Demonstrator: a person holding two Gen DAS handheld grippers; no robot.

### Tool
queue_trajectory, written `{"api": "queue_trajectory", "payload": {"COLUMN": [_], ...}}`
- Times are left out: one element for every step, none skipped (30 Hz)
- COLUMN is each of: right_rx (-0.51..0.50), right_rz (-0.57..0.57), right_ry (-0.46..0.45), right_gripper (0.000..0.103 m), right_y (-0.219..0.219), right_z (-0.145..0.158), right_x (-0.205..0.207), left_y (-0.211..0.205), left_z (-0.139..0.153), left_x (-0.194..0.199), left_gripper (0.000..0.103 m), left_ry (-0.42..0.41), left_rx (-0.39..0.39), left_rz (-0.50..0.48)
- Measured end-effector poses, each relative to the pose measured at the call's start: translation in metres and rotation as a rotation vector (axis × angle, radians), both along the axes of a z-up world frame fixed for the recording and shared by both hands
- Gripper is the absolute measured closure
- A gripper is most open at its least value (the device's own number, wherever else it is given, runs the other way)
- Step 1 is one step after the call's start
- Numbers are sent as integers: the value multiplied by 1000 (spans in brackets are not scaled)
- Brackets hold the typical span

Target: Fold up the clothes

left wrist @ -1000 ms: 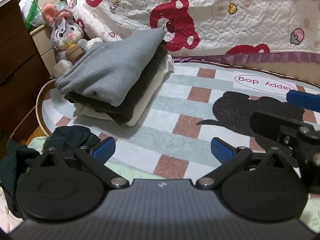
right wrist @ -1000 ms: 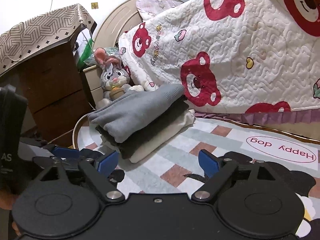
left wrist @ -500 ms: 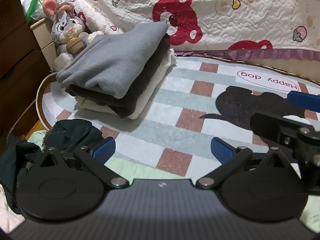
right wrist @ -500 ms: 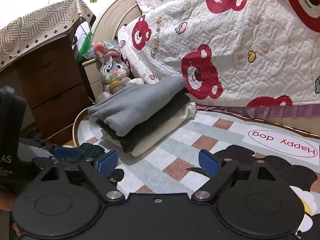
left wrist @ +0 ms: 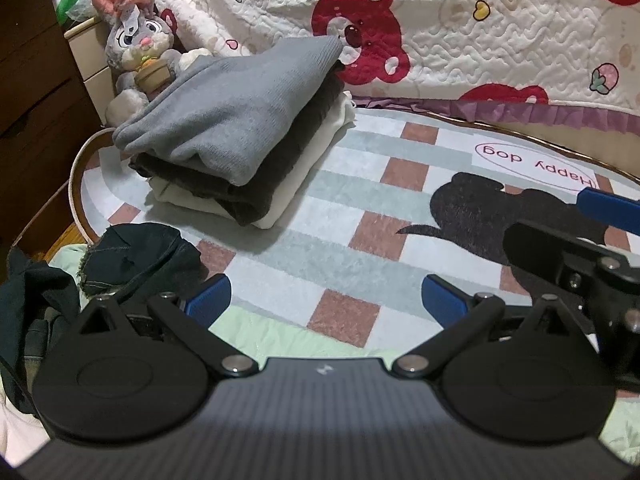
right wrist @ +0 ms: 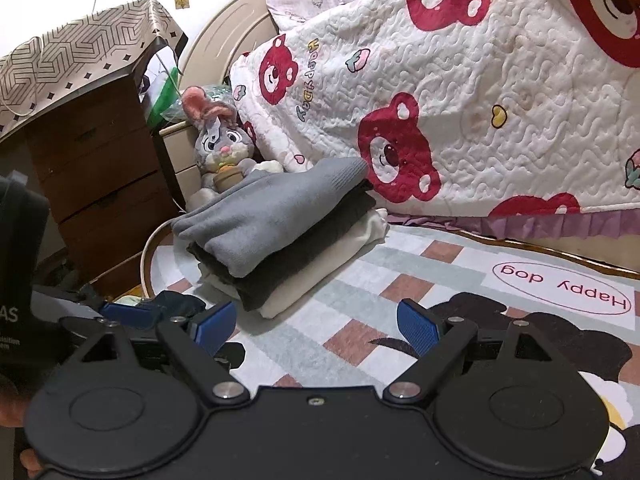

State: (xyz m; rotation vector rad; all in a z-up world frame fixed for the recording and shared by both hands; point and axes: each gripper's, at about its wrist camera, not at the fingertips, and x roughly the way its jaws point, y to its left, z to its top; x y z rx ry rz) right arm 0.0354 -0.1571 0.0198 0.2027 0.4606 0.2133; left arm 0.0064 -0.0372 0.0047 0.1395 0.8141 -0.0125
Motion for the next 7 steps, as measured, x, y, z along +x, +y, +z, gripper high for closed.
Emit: {"api": "queue_trajectory", "payload": {"right_rx": [1, 4, 5, 6, 7, 8, 9], "right_rz": [0, 1, 2, 3, 4, 4, 5], "right_ry": [-1, 1, 2, 3, 4, 5, 7], "right_gripper": [13, 13, 13, 13, 13, 13, 13], "right_y": [0, 0, 0, 0, 0, 0, 0], "right_z": [0, 0, -1, -1, -1, -1, -2], "right_x": [0, 0, 0, 1, 1, 1, 1], "left_y": [0, 0, -1, -1, -1, -1, -1], "left_z": [0, 0, 0, 0, 0, 0, 0], "left_x": [0, -1, -1, -1, -1, -2, -2], "left_gripper": [0, 0, 0, 0, 0, 0, 0], "left_ry": [1, 1, 2, 3, 4, 4, 5], "left_rx": [0, 1, 1, 1, 2, 2, 3], "left_rz": [1, 2, 4, 5, 6, 6, 7]}}
